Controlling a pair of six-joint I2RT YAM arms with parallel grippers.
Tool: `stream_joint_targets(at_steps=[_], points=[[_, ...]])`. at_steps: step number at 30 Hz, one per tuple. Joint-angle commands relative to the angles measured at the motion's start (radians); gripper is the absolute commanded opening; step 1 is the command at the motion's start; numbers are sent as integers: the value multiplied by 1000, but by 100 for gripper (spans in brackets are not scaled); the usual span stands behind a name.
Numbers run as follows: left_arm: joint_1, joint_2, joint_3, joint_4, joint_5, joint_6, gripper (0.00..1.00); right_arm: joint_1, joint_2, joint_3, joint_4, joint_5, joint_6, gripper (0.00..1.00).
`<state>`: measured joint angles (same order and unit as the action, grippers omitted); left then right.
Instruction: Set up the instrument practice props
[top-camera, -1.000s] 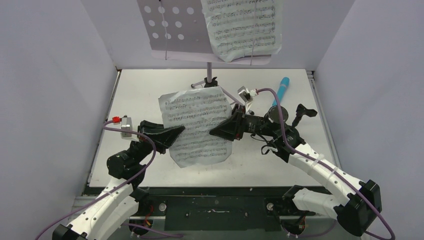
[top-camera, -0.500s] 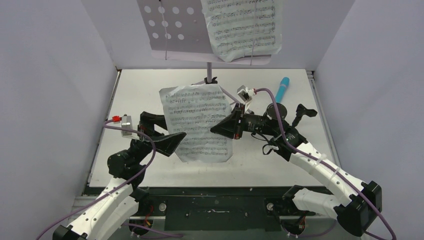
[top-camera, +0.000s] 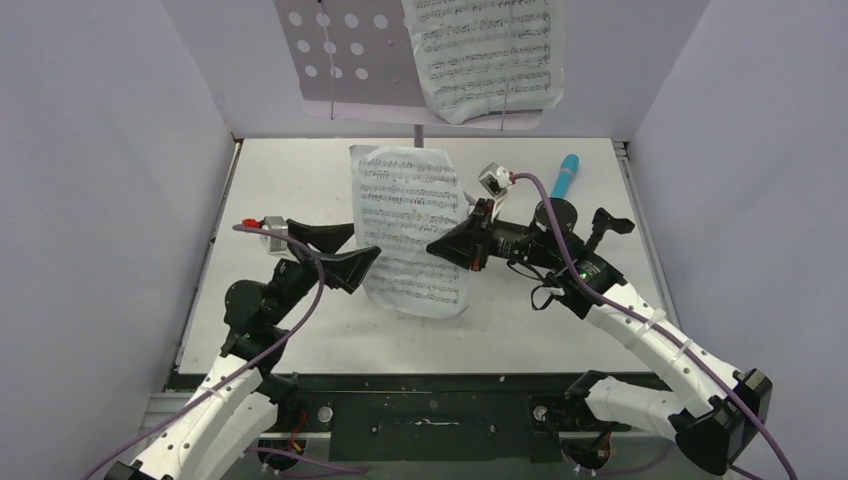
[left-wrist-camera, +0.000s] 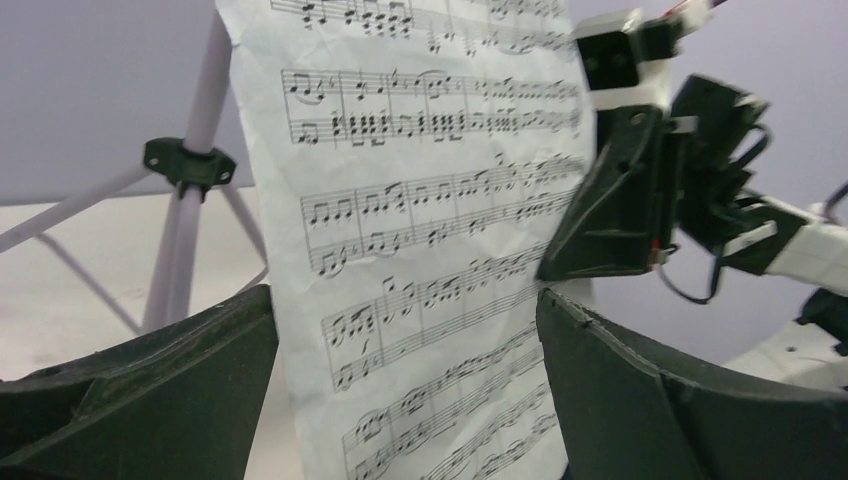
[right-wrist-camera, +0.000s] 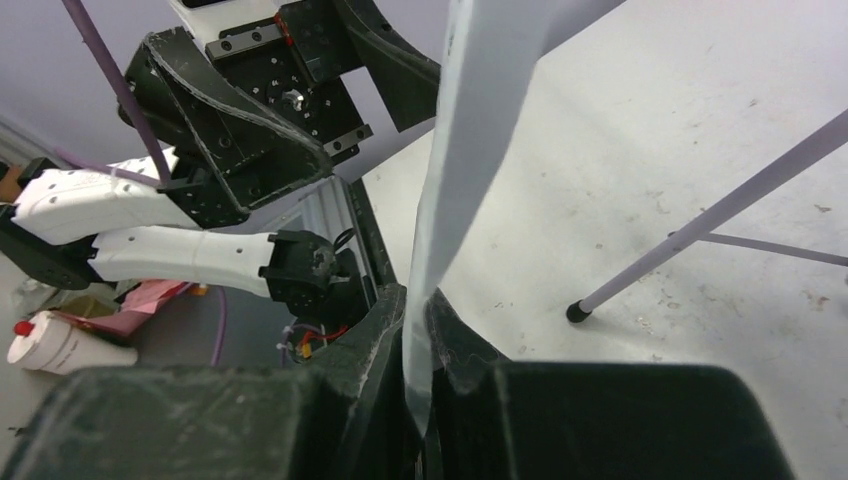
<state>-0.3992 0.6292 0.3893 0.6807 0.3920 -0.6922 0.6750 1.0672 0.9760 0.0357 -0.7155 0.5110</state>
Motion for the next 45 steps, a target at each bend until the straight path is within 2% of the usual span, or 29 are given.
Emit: stream_joint_targets(at_steps=[1, 7, 12, 16, 23, 27, 29, 38, 45], points=[[7, -6, 153, -298, -56, 214, 97, 3, -35, 101, -80, 85, -96, 5], [7, 38, 324, -575, -94, 444, 98, 3, -16, 188, -118, 144, -140, 5], [7, 110, 487, -774, -151, 571, 98, 4, 3, 238, -103, 165, -155, 5], [7, 172, 621, -882, -256, 616, 97, 3, 26, 267, -70, 161, -155, 5], [13, 228, 741, -830, -381, 605, 99, 3, 83, 359, -12, 171, -150, 5], [37, 296, 845, -839, -384, 559, 100, 3, 111, 419, -15, 197, -161, 5], [53, 338, 903, -858, -384, 547, 95, 3, 122, 449, -20, 218, -168, 5], [154, 460, 1091, -861, -218, 431, 91, 3, 148, 543, -33, 300, -216, 5], [238, 523, 1162, -762, -65, 266, 82, 3, 187, 610, -9, 301, -223, 5]])
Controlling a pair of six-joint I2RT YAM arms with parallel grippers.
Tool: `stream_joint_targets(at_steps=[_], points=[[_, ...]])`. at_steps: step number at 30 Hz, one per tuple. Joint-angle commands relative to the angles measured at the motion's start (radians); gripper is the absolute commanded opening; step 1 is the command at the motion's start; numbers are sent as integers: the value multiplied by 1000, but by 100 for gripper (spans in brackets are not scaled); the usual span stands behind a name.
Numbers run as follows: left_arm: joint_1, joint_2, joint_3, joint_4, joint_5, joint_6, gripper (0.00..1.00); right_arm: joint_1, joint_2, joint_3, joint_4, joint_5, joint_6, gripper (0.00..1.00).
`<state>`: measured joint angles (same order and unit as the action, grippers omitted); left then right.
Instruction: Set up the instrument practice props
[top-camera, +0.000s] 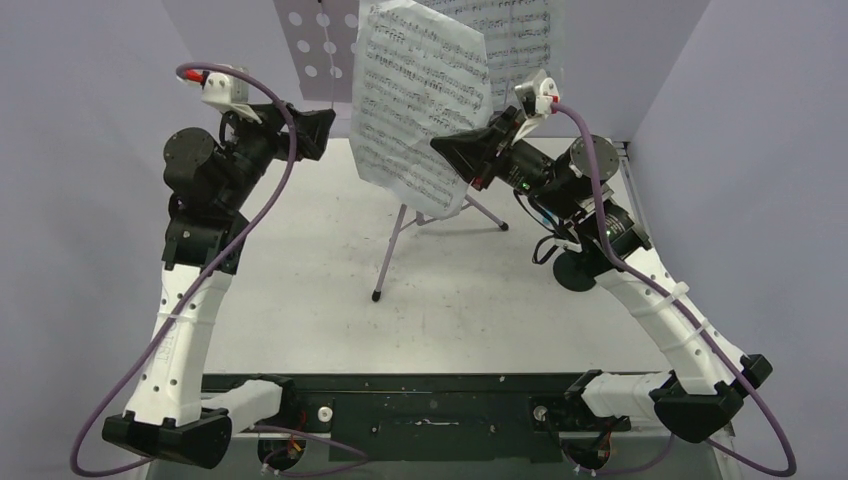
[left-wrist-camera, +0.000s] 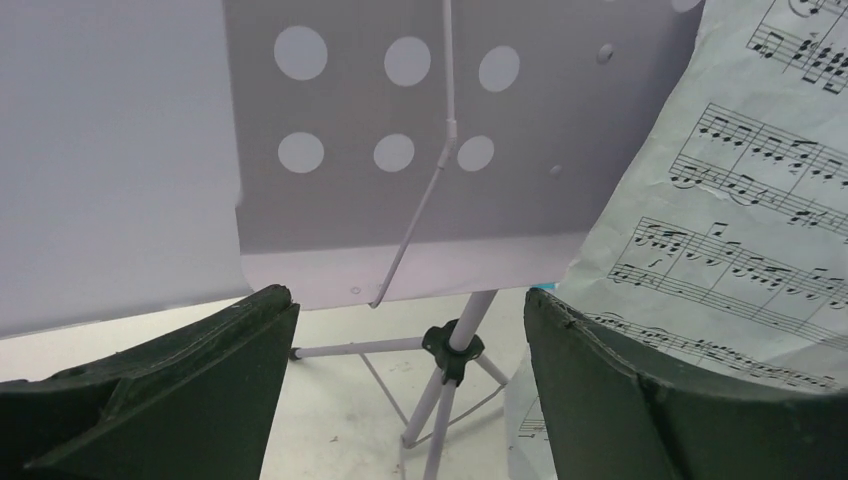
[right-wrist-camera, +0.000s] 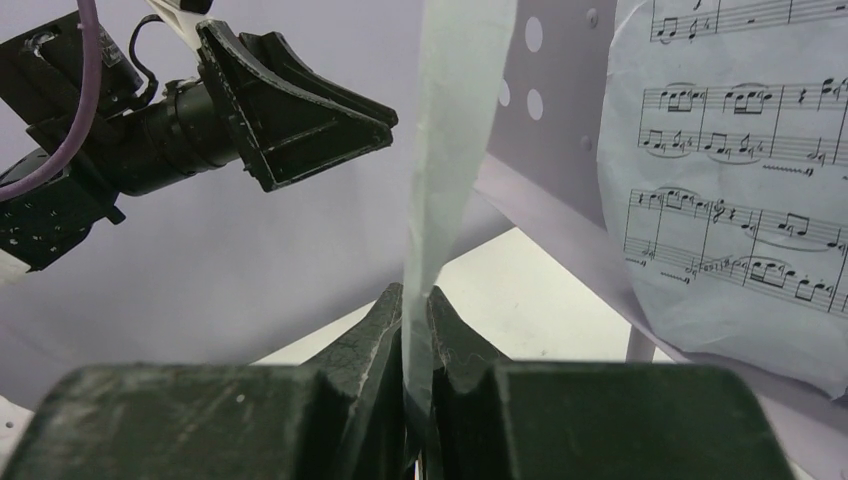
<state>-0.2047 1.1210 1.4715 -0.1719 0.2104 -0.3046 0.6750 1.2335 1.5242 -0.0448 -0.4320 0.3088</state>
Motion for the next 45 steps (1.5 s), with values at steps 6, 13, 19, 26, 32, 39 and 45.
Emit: stream_joint_targets(at_steps=[6, 13, 19, 26, 32, 39, 45], points=[[99, 91, 124, 241, 231, -276, 73, 3, 44, 130, 91, 62, -43, 5], [119, 191, 230, 301, 284, -405, 60, 2, 70, 187, 109, 124, -71, 5], [119, 245, 262, 320, 281, -449, 50, 3, 107, 232, 128, 149, -67, 5], [117, 262, 255, 325, 243, -430, 46, 3, 175, 312, 135, 163, -65, 5], [109, 279, 255, 363, 269, -435, 42, 4, 233, 374, 116, 194, -71, 5], [90, 298, 267, 354, 262, -404, 37, 4, 262, 401, 108, 222, -83, 5], [67, 308, 299, 293, 225, -336, 33, 4, 293, 434, 101, 214, -83, 5]])
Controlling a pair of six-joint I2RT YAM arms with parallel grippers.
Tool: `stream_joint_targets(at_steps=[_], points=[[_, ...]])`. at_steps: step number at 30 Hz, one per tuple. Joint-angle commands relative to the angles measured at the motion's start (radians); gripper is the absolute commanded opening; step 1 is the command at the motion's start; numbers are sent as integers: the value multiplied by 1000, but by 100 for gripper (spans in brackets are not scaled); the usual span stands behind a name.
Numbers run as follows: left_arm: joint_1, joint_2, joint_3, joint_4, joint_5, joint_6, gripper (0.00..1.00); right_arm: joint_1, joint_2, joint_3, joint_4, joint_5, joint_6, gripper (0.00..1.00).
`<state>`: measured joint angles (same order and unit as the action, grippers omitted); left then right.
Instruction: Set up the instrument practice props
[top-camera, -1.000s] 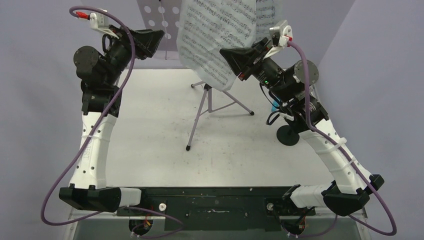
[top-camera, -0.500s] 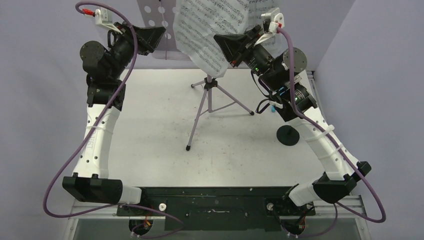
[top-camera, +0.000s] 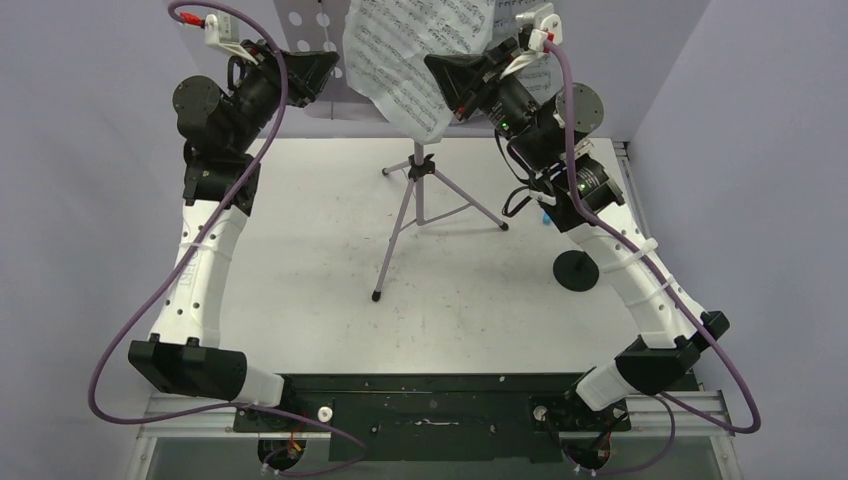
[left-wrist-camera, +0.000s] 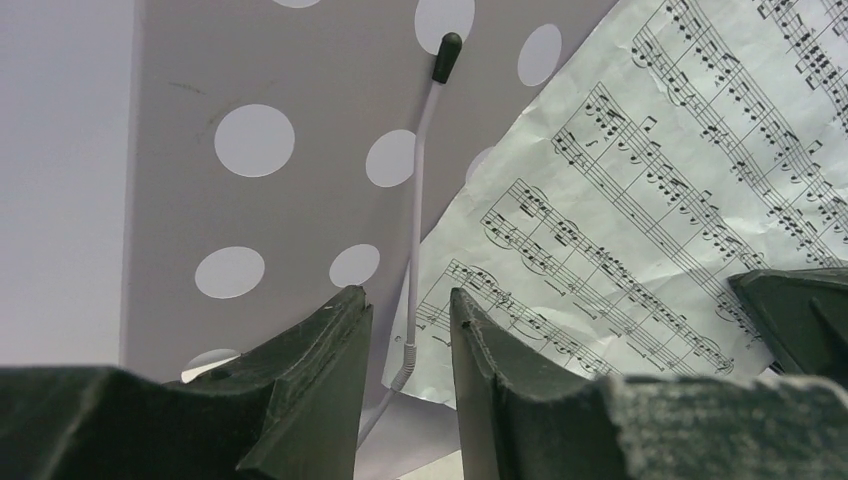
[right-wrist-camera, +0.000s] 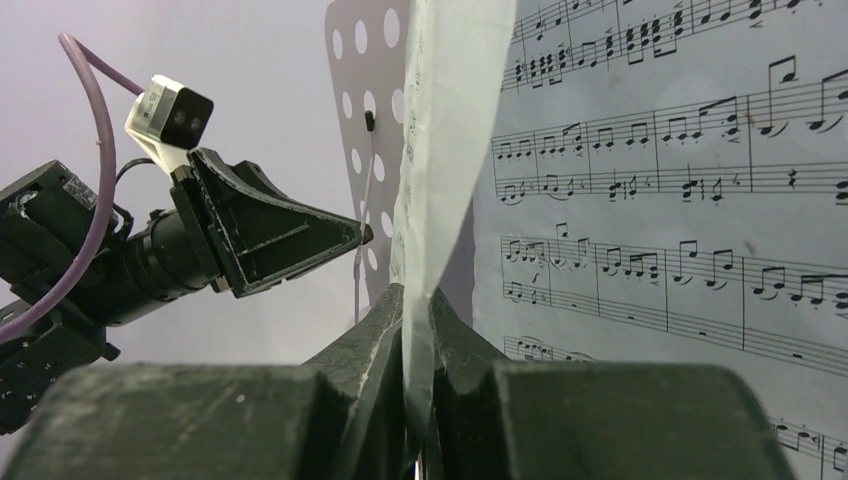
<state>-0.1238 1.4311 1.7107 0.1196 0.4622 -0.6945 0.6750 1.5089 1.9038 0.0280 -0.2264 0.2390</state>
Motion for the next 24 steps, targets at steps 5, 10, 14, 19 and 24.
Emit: stream_joint_targets(at_steps=[5, 10, 14, 19, 24], points=[[-19, -7, 42, 37, -8, 46, 24, 9, 47, 86, 20, -1, -14, 5], [-20, -21, 21, 60, 1, 49, 6, 16, 71, 105, 14, 1, -20, 5], [-20, -44, -16, 96, -15, 55, 0, 19, 82, 114, 14, 7, -25, 5], [-20, -65, -53, 132, -24, 51, 0, 21, 93, 126, 12, 12, -33, 5], [-20, -84, -108, 221, -33, 41, 0, 22, 109, 138, 4, 23, -35, 5]])
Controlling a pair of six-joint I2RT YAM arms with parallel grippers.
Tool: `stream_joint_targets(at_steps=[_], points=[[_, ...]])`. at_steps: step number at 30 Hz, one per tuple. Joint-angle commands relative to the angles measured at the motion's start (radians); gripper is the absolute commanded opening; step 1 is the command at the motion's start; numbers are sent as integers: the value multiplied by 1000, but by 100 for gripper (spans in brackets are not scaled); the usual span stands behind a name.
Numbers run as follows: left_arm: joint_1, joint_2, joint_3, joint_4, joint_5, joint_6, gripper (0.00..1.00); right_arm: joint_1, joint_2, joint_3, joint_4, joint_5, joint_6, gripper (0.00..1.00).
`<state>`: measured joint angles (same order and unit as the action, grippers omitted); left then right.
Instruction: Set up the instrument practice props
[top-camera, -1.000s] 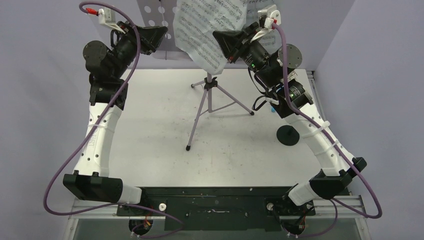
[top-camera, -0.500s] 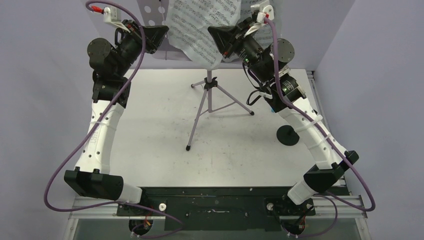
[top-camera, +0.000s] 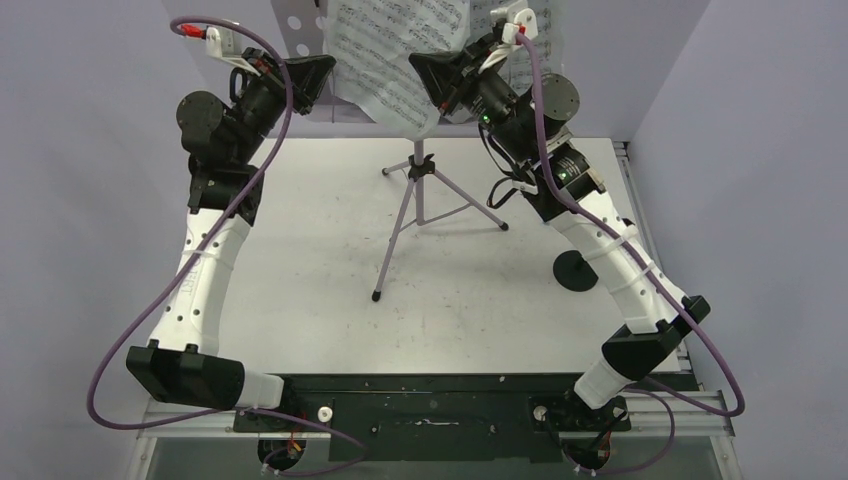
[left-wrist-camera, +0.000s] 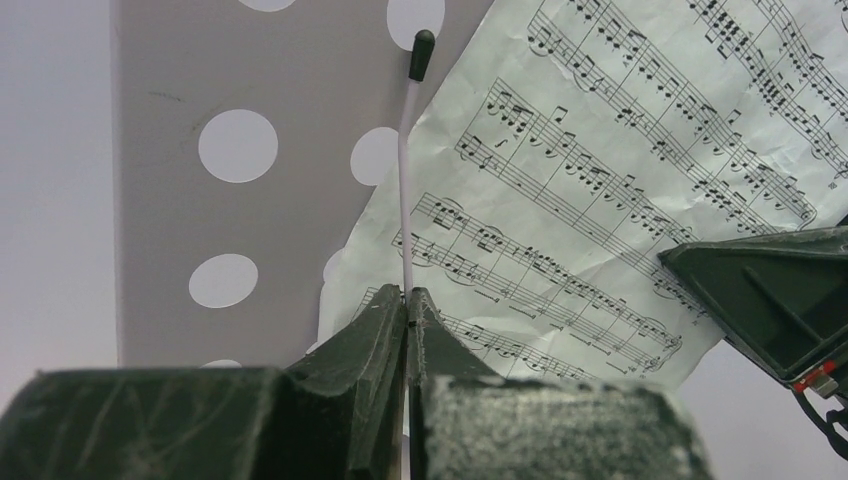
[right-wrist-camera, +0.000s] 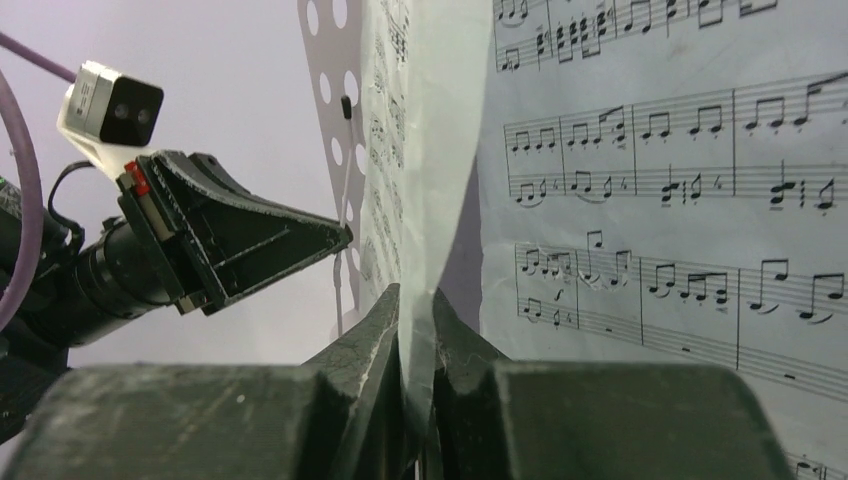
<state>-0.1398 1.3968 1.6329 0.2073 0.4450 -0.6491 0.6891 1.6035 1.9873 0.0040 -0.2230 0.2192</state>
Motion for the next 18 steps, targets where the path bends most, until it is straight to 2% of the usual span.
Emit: stream_joint_targets(at_steps=[1, 9, 18], points=[[-4, -53, -39, 150, -20, -3, 0, 9, 17, 56, 26, 23, -18, 5], [-16, -86, -81, 206, -22, 93, 0, 10, 52, 101, -1, 36, -30, 5], [-42, -104, -88, 195, -16, 188, 0, 21, 90, 152, -43, 34, -42, 5]])
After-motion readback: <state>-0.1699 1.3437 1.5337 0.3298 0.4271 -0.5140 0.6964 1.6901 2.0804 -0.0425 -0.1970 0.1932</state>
